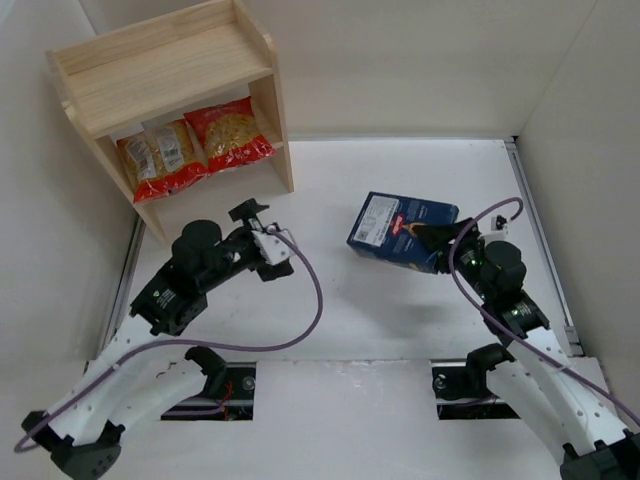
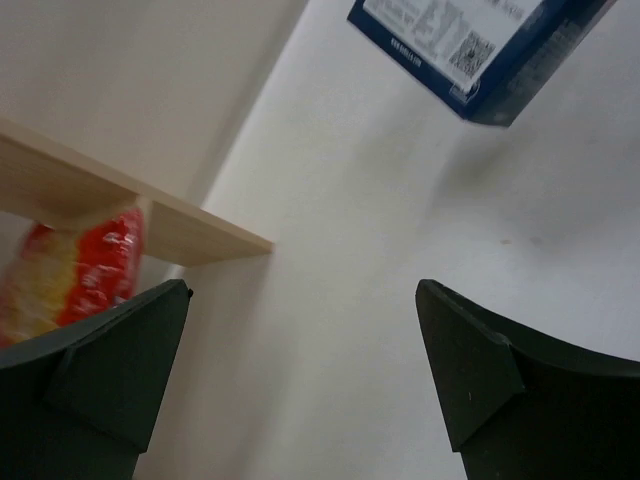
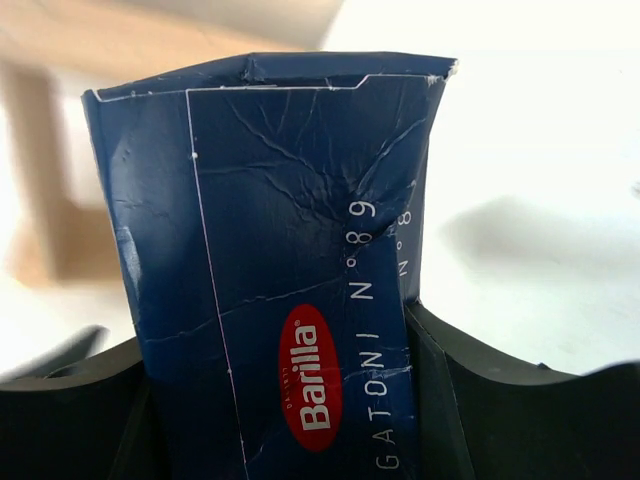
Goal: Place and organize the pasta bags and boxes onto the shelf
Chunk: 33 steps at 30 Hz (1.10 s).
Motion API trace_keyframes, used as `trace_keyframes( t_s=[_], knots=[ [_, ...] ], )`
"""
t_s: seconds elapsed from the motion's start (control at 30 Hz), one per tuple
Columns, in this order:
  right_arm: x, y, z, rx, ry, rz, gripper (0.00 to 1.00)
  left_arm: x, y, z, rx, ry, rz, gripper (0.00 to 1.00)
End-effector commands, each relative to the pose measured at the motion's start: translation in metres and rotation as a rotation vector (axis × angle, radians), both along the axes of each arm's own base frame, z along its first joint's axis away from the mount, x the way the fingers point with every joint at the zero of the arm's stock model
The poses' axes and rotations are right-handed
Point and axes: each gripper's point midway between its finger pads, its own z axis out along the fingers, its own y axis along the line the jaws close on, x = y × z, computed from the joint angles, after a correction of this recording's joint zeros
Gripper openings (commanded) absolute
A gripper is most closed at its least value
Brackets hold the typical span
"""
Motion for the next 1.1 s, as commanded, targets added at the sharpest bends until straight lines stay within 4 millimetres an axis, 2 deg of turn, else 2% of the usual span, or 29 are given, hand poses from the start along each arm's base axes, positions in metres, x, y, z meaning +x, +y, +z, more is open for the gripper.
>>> trace_keyframes(
  t_s=[0.0, 0.1, 0.2, 0.3, 0.37, 0.47, 0.63, 0.7, 0.8, 0.87, 1.07],
  knots=[
    [-0.001, -0.014, 0.134, 0.388, -0.296, -0.135, 0.05, 0.035, 0.0, 0.042, 0.265, -0.401, 0.073, 1.0],
    [-0.004, -0.012, 0.154, 0.449, -0.302, -0.186, 0.03, 0.024, -0.046, 0.051, 0.43, -0.657, -0.026, 1.0],
    [-0.006, -0.001, 0.169, 0.487, -0.299, -0.203, 0.03, 0.01, -0.09, 0.059, 0.47, -0.838, -0.104, 1.0],
    [-0.01, 0.005, 0.185, 0.529, -0.316, -0.217, 0.03, 0.005, -0.114, 0.061, 0.469, -0.885, -0.137, 1.0],
    [-0.012, 0.005, 0.197, 0.543, -0.348, -0.219, 0.03, 0.0, -0.118, 0.059, 0.449, -0.87, -0.158, 1.0],
    [-0.012, 0.007, 0.209, 0.565, -0.377, -0.211, 0.03, -0.009, -0.123, 0.041, 0.476, -0.835, -0.209, 1.0],
    [-0.015, 0.017, 0.221, 0.609, -0.38, -0.199, 0.02, -0.003, -0.128, 0.025, 0.504, -0.812, -0.206, 1.0],
    [-0.017, 0.023, 0.223, 0.63, -0.373, -0.189, 0.02, 0.004, -0.13, 0.024, 0.511, -0.822, -0.181, 1.0],
    [-0.022, 0.035, 0.222, 0.654, -0.344, -0.167, 0.02, 0.023, -0.132, 0.041, 0.498, -0.874, -0.094, 1.0],
    [-0.023, 0.039, 0.222, 0.666, -0.334, -0.159, 0.02, 0.029, -0.133, 0.044, 0.506, -0.896, -0.078, 1.0],
    [-0.03, 0.05, 0.226, 0.703, -0.32, -0.116, 0.02, 0.051, -0.127, 0.04, 0.546, -0.886, -0.029, 1.0]
  ],
)
